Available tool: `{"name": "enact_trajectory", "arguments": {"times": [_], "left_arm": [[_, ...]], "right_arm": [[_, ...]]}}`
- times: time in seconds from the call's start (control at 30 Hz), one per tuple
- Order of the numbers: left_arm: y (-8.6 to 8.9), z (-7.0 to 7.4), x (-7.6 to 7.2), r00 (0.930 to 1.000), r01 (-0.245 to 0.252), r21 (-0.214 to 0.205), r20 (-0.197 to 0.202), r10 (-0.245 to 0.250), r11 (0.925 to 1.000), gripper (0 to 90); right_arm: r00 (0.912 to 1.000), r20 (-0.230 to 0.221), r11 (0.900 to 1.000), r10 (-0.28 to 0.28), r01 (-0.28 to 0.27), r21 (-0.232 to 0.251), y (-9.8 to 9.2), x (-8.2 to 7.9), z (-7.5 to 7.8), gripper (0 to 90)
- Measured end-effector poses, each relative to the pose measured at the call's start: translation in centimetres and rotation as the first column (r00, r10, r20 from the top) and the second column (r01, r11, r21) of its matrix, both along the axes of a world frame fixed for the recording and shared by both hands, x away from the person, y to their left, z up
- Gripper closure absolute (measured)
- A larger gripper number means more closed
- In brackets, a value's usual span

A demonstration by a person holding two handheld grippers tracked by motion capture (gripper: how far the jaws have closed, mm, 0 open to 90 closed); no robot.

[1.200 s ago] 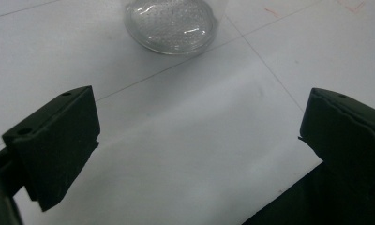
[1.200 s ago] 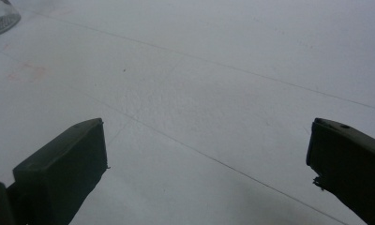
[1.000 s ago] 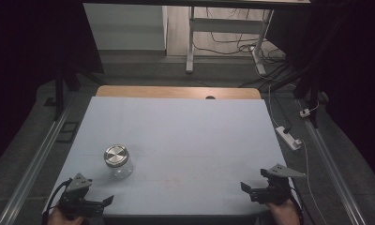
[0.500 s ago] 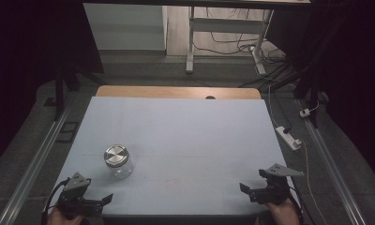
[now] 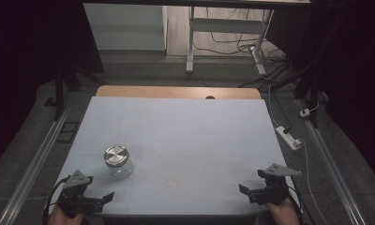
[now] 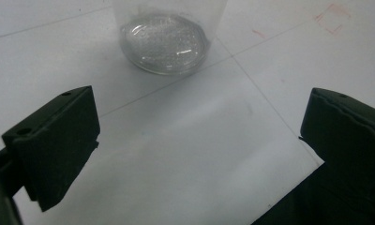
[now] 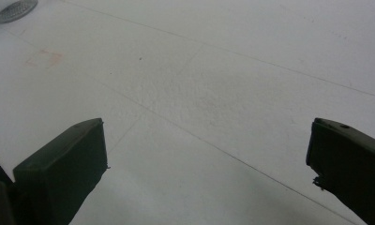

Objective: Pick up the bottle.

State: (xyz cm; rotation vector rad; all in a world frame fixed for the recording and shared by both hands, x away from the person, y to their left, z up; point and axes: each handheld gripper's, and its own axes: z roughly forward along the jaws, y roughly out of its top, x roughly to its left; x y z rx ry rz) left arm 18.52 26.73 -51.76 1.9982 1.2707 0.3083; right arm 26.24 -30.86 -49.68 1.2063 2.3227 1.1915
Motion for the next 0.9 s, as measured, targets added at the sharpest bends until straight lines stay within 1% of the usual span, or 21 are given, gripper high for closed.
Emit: {"name": "enact_trajectory", "arguments": {"times": [0.17,0.33,0.5,0.63,0.77,0.9], "left_arm": [[0.0,0.1,0.2,0.9998,0.003,-0.003,0.018,-0.003,1.0,0.0],[-0.2,0.2,0.5,0.9994,0.011,0.009,0.031,-0.011,0.9999,0.0],[-0.4,0.4,1.0,0.998,0.015,0.02,0.061,-0.016,0.9997,0.0],[-0.6,0.5,1.3,0.9968,0.019,0.033,0.077,-0.021,0.9993,0.0],[-0.6,0.5,1.6,0.995,0.03,0.031,0.094,-0.033,0.9991,0.0],[-0.4,0.4,2.0,0.9938,0.047,0.021,0.1,-0.048,0.9987,0.0]], "right_arm": [[1.0,-0.002,1.0,0.003,-0.003,-0.001,0.0,0.0,0.0,0.0],[1.0,-0.005,1.0,0.004,-0.004,-0.001,0.0,0.0,0.0,0.0],[0.9999,-0.007,1.0,0.007,-0.007,-0.001,0.0,0.1,0.0,0.0],[0.9999,-0.008,1.0,0.008,-0.008,-0.002,0.0,0.1,0.0,0.0],[0.9999,-0.008,0.9999,0.009,-0.009,-0.004,0.1,0.1,0.0,0.0],[0.9999,-0.009,0.9999,0.012,-0.012,-0.006,0.1,0.1,-0.1,0.0]]}}
